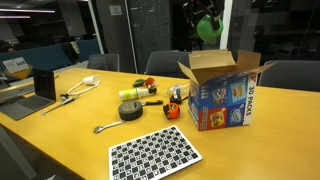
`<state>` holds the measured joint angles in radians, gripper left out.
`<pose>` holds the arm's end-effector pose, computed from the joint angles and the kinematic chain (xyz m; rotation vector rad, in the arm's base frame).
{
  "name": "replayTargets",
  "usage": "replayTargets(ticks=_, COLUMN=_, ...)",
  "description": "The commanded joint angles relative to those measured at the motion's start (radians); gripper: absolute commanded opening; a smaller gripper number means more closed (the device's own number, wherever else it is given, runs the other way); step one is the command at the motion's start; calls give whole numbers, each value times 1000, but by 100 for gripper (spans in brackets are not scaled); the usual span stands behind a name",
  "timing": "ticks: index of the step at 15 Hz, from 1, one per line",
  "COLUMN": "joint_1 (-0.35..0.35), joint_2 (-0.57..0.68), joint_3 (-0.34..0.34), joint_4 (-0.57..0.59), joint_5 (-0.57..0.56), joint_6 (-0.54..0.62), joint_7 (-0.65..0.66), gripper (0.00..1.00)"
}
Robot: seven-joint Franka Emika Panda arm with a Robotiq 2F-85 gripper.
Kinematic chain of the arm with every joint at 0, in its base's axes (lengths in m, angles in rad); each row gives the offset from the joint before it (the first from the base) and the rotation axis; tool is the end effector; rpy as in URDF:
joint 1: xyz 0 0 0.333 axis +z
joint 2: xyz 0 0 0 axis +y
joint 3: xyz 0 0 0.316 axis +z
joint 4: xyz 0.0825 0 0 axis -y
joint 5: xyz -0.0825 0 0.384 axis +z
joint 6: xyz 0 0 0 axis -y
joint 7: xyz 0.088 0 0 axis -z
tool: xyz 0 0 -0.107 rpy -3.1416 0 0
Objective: Put the green plushy in the box
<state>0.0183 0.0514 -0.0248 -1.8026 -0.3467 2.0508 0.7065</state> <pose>0.5984 -0.0221 0.5317 2.7531 -0.8245 0.4271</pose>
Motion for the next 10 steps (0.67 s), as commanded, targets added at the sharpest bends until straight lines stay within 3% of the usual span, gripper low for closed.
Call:
replayTargets(ticks=1, joint_1=-32, joint_2=80, joint_3=-28, joint_4=-25, joint_5=-10, joint_6=184, joint_7=-6, gripper=60)
replayTargets(ticks=8, joint_1=-36, joint_2=259, joint_3=-64, joint_4=-18, joint_5=74, joint_6=330, joint_7=-42, gripper=60)
replayTargets(ticks=9, joint_1=-35, joint_2=272, joint_3=-65, joint_4=-17, joint_5=92, joint_6=327, joint_7=-51, gripper=96)
replayTargets(ticks=10, joint_1=-33, joint_2=284, joint_3=-67, joint_4=-14, joint_5=107, joint_6=325, joint_7=-58, gripper=97)
